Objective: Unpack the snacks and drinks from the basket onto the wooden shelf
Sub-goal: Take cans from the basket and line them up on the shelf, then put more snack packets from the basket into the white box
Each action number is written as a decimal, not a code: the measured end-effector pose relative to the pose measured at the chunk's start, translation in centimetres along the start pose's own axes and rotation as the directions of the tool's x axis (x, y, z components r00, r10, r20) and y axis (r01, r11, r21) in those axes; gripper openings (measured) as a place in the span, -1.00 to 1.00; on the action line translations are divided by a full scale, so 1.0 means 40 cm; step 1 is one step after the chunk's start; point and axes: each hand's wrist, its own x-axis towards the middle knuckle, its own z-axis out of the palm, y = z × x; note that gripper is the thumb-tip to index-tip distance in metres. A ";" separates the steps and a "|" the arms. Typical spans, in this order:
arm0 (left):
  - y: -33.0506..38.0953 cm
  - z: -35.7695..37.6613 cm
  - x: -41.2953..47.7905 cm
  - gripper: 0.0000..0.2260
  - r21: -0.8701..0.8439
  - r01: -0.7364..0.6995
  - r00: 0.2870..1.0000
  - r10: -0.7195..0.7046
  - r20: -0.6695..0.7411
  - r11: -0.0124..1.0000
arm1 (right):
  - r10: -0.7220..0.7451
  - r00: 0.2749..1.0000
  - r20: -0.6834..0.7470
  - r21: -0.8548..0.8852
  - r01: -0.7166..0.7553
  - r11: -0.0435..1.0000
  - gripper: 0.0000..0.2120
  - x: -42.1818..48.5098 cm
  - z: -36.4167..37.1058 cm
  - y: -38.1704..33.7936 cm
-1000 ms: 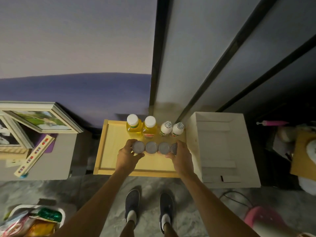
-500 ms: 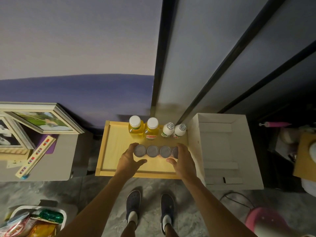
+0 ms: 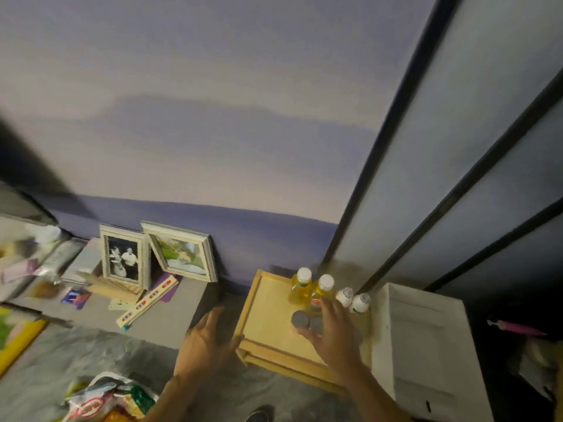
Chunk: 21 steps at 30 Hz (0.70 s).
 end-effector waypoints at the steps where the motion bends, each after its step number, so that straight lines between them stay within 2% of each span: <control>1: -0.014 -0.037 -0.028 -0.20 0.032 0.012 0.999 -0.010 -0.053 0.999 | -0.043 0.999 0.019 0.003 0.042 0.999 -0.09 0.019 0.008 -0.026; 4: -0.068 -0.120 -0.125 -0.14 0.072 0.103 0.973 -0.086 -0.215 0.992 | -0.173 0.981 0.088 0.009 0.173 0.985 -0.09 0.076 0.036 -0.132; 6: -0.096 -0.158 -0.206 -0.06 0.044 0.228 0.938 -0.207 -0.278 0.973 | -0.264 0.947 0.182 0.013 0.266 0.964 -0.13 0.080 0.009 -0.248; 10: -0.146 -0.175 -0.408 0.07 -0.009 0.423 0.817 -0.386 -0.428 0.906 | -0.442 0.860 0.255 -0.021 0.462 0.887 0.11 0.023 -0.030 -0.431; 15: -0.175 -0.114 -0.681 0.01 -0.115 0.580 0.647 -0.542 -0.536 0.806 | -0.632 0.691 0.351 -0.006 0.676 0.736 0.10 -0.101 0.002 -0.569; 18: -0.190 -0.071 -0.817 -0.02 -0.192 0.627 0.563 -0.609 -0.559 0.755 | -0.676 0.596 0.434 -0.002 0.751 0.660 0.14 -0.200 0.009 -0.648; 21: -0.215 -0.037 -0.923 -0.16 -0.226 0.651 0.498 -0.633 -0.593 0.724 | -0.697 0.499 0.515 0.044 0.797 0.603 0.09 -0.280 0.044 -0.721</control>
